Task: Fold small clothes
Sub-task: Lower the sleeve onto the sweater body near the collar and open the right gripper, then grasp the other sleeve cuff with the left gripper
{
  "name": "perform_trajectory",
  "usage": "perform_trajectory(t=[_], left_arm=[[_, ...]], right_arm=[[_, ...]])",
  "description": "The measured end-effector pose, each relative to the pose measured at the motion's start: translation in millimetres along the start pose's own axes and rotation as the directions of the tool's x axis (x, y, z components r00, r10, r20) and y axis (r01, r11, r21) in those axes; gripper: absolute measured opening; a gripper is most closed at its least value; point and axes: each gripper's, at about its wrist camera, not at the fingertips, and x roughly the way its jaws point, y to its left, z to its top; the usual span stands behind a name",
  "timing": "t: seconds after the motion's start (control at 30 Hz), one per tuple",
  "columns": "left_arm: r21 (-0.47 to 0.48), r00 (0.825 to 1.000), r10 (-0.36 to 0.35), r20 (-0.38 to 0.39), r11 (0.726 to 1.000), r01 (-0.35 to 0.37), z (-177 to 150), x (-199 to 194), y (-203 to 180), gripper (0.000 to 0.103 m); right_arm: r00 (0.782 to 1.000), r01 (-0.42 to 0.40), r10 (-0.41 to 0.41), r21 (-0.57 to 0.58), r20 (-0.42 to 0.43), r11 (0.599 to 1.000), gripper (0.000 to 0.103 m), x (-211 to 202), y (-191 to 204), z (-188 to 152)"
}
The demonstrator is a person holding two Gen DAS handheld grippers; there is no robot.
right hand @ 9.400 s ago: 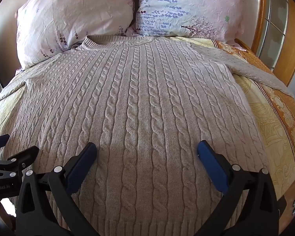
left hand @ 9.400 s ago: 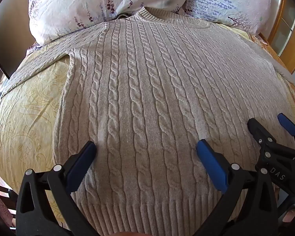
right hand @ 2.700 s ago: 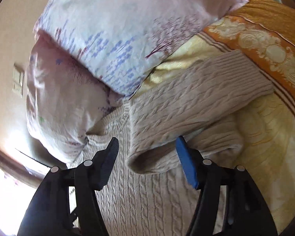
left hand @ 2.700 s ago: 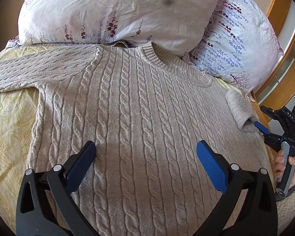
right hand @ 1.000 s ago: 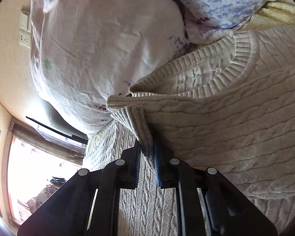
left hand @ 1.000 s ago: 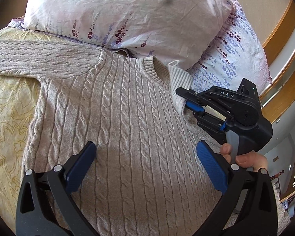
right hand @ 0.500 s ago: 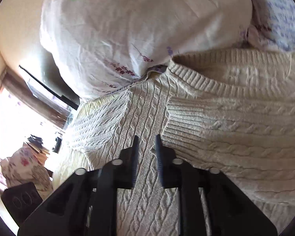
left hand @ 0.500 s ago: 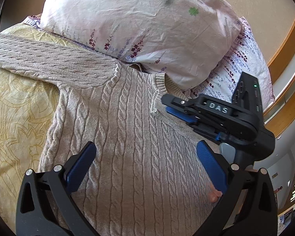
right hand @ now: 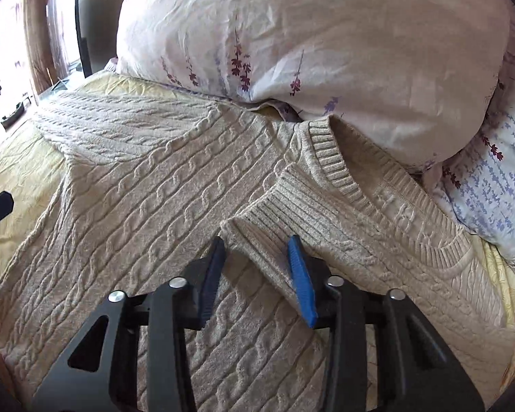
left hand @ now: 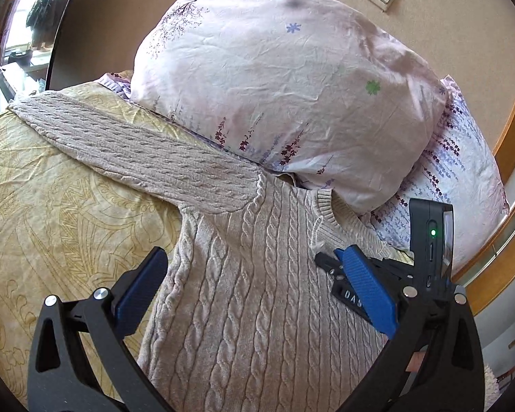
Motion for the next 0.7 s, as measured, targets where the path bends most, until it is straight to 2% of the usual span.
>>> perform_trajectory(t=[0.13, 0.23, 0.27, 0.4, 0.47, 0.6, 0.63, 0.7], left_arm=[[-0.016, 1.000, 0.000, -0.015, 1.000, 0.000, 0, 4, 3, 0.101], [-0.026, 1.000, -0.002, -0.025, 1.000, 0.002, 0, 6, 5, 0.101], [-0.029, 1.000, -0.003, -0.031, 1.000, 0.002, 0, 7, 5, 0.101], [-0.035, 0.999, -0.006, -0.048, 0.999, 0.004, 0, 10, 6, 0.101], [-0.041, 0.999, -0.009, -0.054, 0.999, 0.006, -1, 11, 6, 0.101], [-0.057, 0.998, -0.012, -0.060, 0.998, 0.008, 0, 13, 8, 0.101], [-0.065, 0.998, -0.011, -0.055, 0.998, 0.008, 0, 13, 9, 0.101], [-0.082, 0.999, -0.008, -0.040, 0.997, 0.005, 0, 12, 12, 0.101]], right_arm=[[0.995, -0.067, 0.052, 0.179, 0.088, 0.982, 0.007, -12, -27, 20], [0.979, -0.172, 0.136, 0.248, 0.154, 0.953, 0.007, -15, -30, 36], [0.975, -0.196, 0.160, 0.252, 0.156, 0.948, 0.007, -13, -28, 39], [0.979, -0.199, 0.180, 0.243, 0.101, 0.949, 0.007, 3, -16, 34], [0.972, -0.233, 0.218, 0.283, 0.083, 0.930, 0.007, 13, -16, 29], [0.952, -0.305, 0.287, 0.356, 0.104, 0.883, 0.007, 20, -19, 30], [0.953, -0.303, 0.287, 0.354, 0.098, 0.885, 0.007, 15, -5, 26], [0.959, -0.279, 0.278, 0.347, 0.053, 0.895, 0.008, 19, -5, 25]])
